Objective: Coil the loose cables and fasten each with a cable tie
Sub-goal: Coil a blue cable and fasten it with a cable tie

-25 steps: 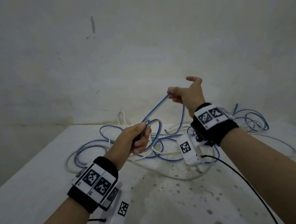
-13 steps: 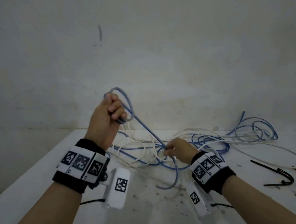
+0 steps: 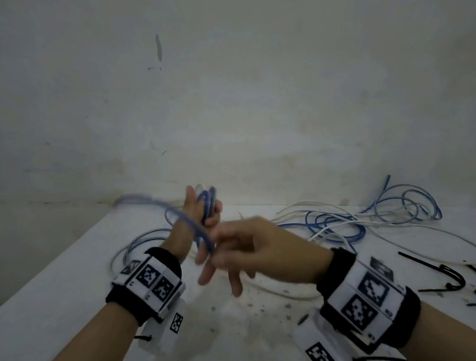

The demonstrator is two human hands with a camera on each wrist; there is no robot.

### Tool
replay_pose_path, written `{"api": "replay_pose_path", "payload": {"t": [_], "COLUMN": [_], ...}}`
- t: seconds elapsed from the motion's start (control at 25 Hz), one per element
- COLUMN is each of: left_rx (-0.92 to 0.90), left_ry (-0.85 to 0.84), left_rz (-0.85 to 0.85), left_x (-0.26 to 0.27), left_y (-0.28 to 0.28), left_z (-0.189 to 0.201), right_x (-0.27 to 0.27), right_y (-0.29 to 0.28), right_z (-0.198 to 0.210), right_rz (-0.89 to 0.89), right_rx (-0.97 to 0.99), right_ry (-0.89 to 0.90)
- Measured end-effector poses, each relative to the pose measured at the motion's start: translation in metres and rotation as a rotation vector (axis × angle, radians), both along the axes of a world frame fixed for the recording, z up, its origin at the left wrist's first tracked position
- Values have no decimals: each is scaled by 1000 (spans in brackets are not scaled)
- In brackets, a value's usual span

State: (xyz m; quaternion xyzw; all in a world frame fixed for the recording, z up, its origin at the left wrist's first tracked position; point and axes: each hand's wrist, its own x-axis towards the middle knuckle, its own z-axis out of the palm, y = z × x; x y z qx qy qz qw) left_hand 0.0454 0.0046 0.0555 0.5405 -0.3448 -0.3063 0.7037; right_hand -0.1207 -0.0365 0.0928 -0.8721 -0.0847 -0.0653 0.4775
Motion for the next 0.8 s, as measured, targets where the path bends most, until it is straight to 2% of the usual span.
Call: {"api": "replay_pose_path", "payload": {"t": [0.08,0.16,0.24,0.36,0.44,0.6,0.68,0.8], "left_rx": [71,71,44,23,35,81,-23,-239], "left_ry": [-211,-183,-180,-260,-304,-269,-136,136], "left_rz": [-23,-145,-156,-150,-112,-108,-164,-218], "left_x": [-18,-35,-47,-59,-58,-51,-50,-46], "left_y": [0,6,12,15,13,12,14,15], "left_z": [-14,-17,-12,-5,-4,-11,-12,-5], "right_x": [10,19,27,38,42,50,49,47], "right_y": [-6,-21,-37,-56,-65,-82,-91,-99], "right_z": [19,33,37,31,22,0,-10,-30], "right_rz": [-190,-391,-507,-654,-715,-674,-649,-753], "right_rx": [129,109,175,382,403,228,118,-261], "right_ry": [-186,-312,-346,-362,-365,-272,-278,-144]}}
